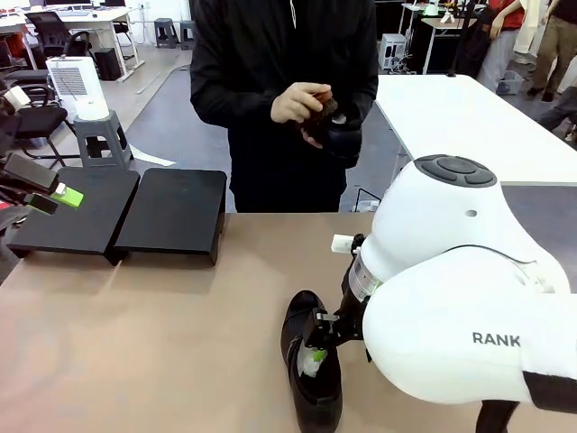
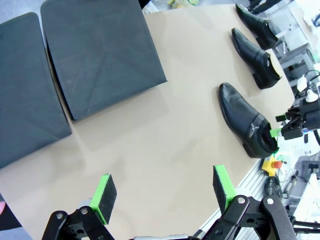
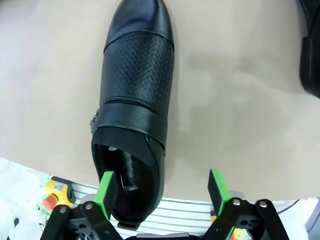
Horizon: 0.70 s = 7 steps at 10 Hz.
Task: Organize the shoes by placing them on the stand.
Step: Pick up one Shoe and place it in the middle of the table, then place the Shoe from the middle of the table onto the Shoes Stand.
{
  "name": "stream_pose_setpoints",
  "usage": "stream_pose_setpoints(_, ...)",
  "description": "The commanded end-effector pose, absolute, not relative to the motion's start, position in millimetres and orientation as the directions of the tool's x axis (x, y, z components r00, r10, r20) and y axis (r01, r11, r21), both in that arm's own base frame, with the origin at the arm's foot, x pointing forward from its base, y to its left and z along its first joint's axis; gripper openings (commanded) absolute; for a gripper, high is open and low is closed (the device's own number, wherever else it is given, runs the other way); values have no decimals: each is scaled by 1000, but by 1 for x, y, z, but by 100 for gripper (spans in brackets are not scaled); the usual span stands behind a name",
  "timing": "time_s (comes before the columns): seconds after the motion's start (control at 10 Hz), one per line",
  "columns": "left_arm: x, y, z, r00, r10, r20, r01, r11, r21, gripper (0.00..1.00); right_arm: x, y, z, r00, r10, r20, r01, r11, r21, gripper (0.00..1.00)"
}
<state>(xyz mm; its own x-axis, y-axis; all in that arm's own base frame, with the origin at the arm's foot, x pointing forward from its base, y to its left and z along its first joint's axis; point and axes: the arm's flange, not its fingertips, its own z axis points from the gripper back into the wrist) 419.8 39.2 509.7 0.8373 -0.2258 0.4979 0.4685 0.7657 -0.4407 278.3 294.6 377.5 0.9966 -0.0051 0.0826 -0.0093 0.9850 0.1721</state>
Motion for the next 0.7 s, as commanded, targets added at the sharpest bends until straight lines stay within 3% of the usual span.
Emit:
stream_pose_setpoints(0.0, 419, 40, 510, 831, -231, 507, 481, 756, -444, 100, 287, 297, 376, 992, -20, 121, -5, 980, 200, 100)
stream_pose_setpoints(0.6, 419, 40, 510, 831, -231, 507, 481, 756, -444, 100, 287, 297, 376, 992, -20, 121, -5, 980, 200, 100)
